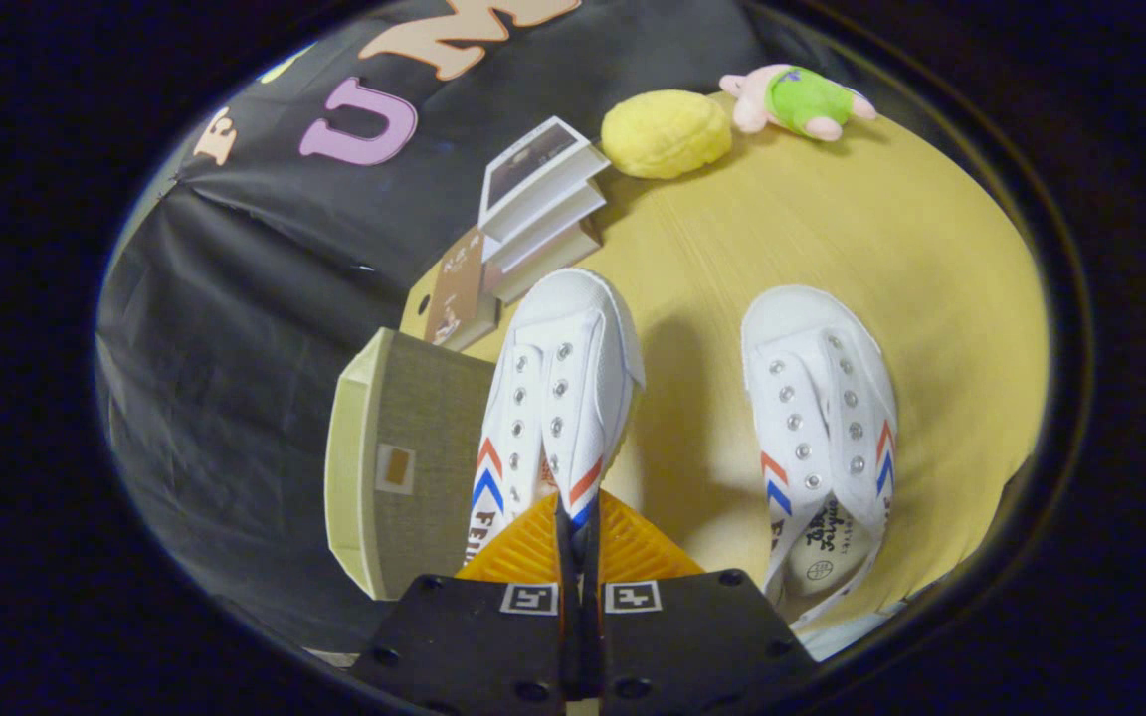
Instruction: Open the storage box then place both shoes into the box .Put the left shoe in first, then the right shoe, with the right side of both shoes facing outward in a uniform manner.
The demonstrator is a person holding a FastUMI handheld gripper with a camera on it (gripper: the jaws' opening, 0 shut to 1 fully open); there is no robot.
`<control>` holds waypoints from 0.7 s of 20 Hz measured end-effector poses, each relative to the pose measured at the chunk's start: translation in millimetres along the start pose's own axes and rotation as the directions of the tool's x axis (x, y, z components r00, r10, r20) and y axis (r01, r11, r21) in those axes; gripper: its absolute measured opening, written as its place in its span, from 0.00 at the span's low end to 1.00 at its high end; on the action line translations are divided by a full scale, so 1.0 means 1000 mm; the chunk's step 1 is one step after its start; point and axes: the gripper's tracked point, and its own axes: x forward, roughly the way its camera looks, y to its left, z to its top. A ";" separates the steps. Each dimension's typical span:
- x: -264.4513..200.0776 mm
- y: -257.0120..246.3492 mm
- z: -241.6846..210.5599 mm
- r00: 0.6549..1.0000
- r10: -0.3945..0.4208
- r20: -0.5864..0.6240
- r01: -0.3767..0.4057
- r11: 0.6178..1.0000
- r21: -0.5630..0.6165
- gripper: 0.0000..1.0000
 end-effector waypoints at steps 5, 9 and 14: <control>-0.023 0.057 0.016 0.998 0.052 0.041 -0.051 0.998 -0.028 0.03; -0.032 0.106 0.021 0.993 0.101 0.063 -0.097 0.993 -0.064 0.03; -0.023 0.164 0.013 0.985 0.164 0.057 -0.158 0.982 -0.103 0.03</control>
